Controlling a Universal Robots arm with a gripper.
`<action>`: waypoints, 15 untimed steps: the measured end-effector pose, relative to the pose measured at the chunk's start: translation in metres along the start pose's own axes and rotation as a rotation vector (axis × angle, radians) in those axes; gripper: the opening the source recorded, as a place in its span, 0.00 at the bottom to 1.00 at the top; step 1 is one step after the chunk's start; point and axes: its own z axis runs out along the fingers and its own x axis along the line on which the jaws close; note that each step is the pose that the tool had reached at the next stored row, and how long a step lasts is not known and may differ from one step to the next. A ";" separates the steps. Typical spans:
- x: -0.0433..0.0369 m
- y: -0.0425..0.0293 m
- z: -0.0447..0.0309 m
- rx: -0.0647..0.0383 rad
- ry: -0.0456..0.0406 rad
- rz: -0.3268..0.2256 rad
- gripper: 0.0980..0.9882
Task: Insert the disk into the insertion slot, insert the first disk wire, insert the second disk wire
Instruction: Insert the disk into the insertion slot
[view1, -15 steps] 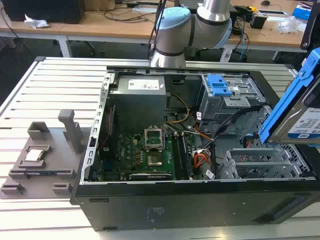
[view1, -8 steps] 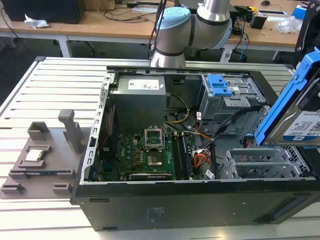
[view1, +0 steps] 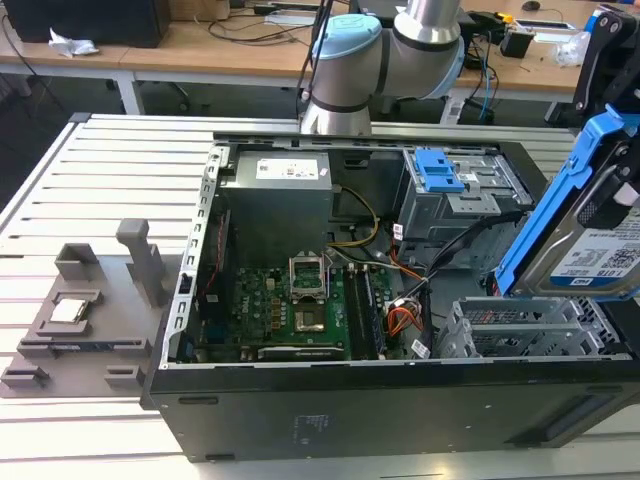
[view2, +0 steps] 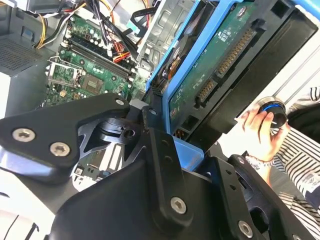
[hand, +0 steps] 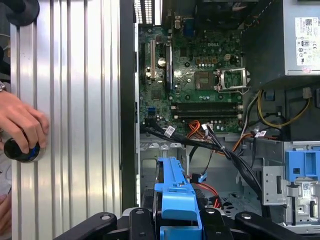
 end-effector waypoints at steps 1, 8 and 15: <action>0.0000 0.0001 0.0010 0.000 -0.0001 0.000 0.30; 0.0000 -0.0002 0.0109 0.000 0.0000 0.000 0.30; -0.0001 -0.0006 0.0219 0.000 0.0000 0.000 0.30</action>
